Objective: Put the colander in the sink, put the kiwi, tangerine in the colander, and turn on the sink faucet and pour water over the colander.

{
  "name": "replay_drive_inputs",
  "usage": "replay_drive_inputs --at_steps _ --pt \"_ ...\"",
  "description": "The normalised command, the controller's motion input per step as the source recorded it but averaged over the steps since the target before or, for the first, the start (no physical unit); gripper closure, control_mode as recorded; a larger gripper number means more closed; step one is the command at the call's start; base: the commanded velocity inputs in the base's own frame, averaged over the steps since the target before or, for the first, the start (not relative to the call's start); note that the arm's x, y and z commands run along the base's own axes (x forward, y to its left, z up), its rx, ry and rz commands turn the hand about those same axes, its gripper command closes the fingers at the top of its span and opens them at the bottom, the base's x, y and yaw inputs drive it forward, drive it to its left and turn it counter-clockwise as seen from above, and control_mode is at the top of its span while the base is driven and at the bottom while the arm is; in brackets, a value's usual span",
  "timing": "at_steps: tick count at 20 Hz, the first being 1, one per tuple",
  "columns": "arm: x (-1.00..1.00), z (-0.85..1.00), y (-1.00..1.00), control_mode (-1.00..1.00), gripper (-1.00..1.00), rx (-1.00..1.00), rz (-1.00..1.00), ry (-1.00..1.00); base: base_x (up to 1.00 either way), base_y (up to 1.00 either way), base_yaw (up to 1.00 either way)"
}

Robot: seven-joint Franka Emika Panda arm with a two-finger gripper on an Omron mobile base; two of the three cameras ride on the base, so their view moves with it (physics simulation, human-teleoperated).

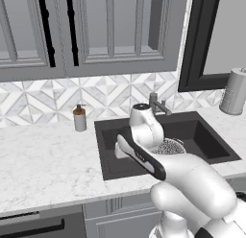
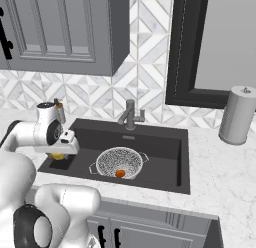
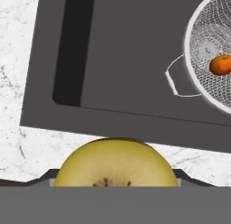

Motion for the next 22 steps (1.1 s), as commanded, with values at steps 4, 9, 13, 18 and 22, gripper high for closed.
replay_drive_inputs --at_steps 4,9,13,18,22 --pt "0.29 0.11 -0.9 -1.0 1.0 0.07 0.0 0.0 0.0 0.0 0.0" --pt "0.31 0.06 -0.86 -1.0 1.0 0.08 0.0 0.0 0.0 0.0 0.0" --pt "0.03 0.0 -0.79 -1.0 1.0 0.05 0.03 -0.06 0.0 0.0 0.0" --pt "0.0 0.0 -0.78 -1.0 1.0 0.06 0.04 -0.15 0.0 0.0 0.0" --pt "0.0 -0.01 -0.78 -1.0 1.0 0.07 0.06 -0.16 0.0 0.0 0.0"
